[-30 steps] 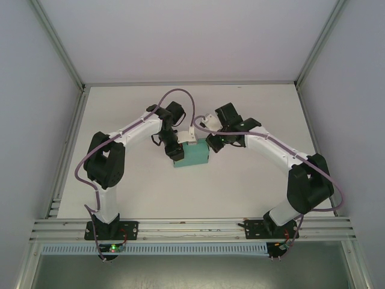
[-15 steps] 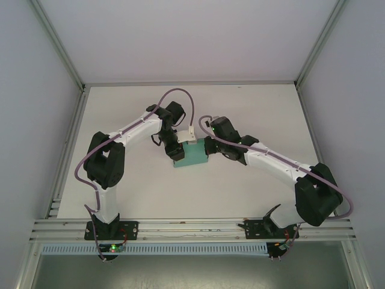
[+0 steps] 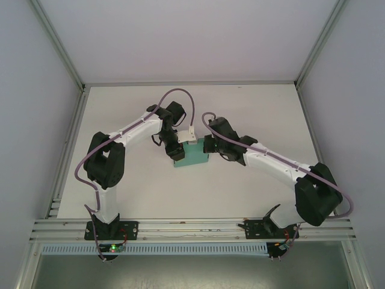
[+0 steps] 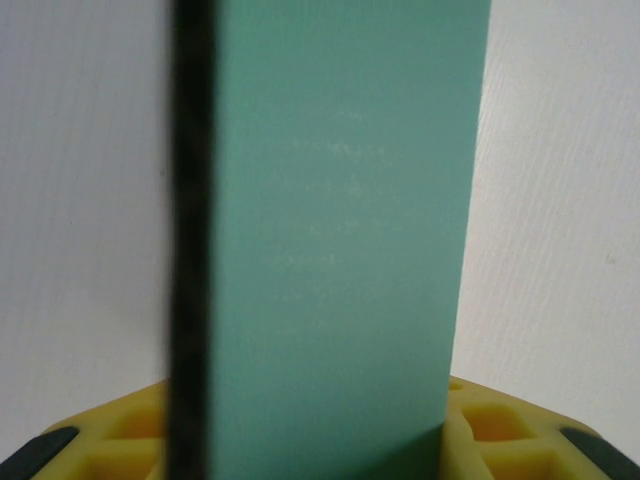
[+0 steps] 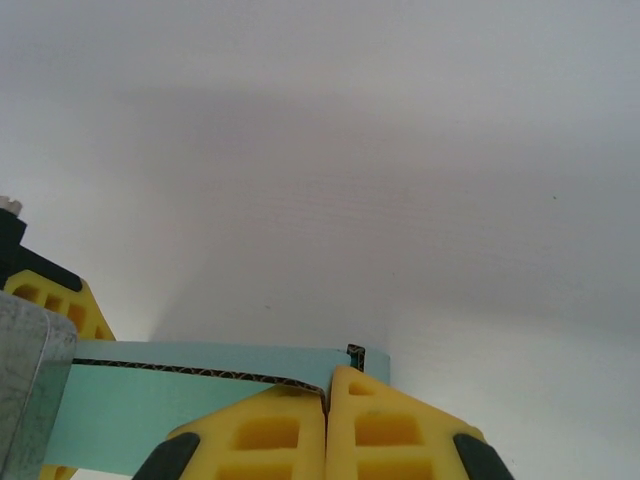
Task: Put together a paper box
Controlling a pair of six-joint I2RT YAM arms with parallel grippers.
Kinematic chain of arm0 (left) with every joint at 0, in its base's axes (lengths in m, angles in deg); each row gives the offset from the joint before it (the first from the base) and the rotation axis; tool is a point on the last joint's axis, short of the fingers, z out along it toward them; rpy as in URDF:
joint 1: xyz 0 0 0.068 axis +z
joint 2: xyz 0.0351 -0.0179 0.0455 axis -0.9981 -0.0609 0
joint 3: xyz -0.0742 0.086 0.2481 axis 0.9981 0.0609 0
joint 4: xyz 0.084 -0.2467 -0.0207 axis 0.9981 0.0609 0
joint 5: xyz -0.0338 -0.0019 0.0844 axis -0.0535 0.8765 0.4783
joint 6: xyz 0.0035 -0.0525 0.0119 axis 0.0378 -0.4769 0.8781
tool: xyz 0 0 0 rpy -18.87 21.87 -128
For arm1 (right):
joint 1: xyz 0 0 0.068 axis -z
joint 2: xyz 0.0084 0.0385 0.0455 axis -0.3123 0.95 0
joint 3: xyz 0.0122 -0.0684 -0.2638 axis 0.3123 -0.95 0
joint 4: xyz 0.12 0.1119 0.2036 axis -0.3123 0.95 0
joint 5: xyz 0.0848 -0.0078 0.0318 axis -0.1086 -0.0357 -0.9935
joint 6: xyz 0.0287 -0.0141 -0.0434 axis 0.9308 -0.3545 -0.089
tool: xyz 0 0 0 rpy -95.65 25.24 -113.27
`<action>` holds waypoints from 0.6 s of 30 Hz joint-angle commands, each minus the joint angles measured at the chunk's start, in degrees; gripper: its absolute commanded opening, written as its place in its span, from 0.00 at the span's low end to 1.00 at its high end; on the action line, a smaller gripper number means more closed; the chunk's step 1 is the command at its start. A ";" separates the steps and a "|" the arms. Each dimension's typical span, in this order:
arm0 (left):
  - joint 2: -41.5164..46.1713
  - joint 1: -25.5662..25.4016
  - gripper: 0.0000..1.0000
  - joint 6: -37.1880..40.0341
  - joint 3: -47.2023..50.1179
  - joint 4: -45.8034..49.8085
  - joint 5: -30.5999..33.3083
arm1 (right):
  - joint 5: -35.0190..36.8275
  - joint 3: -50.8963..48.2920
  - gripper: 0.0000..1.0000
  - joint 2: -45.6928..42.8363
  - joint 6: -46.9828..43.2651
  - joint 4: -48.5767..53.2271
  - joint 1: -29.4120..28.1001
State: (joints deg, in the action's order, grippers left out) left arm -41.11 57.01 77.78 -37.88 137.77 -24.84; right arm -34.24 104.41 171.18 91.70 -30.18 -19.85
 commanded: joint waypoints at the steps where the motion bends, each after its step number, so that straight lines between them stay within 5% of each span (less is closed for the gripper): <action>1: -1.74 -0.18 0.36 -1.83 -0.07 -2.67 2.19 | -2.35 3.96 0.00 0.58 -0.51 6.21 -1.09; 8: -1.85 -0.17 0.36 -1.61 0.15 -3.18 2.45 | -1.50 -4.73 0.00 1.34 -2.87 -1.66 -1.20; 18: -1.37 -0.27 0.41 -2.29 -0.27 -3.13 1.74 | 9.22 -17.75 0.00 -1.42 -10.05 -15.92 -5.43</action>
State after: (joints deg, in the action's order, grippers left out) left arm -41.11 56.97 77.26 -37.88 137.53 -24.84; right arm -25.41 90.73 167.22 83.90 -49.50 -23.63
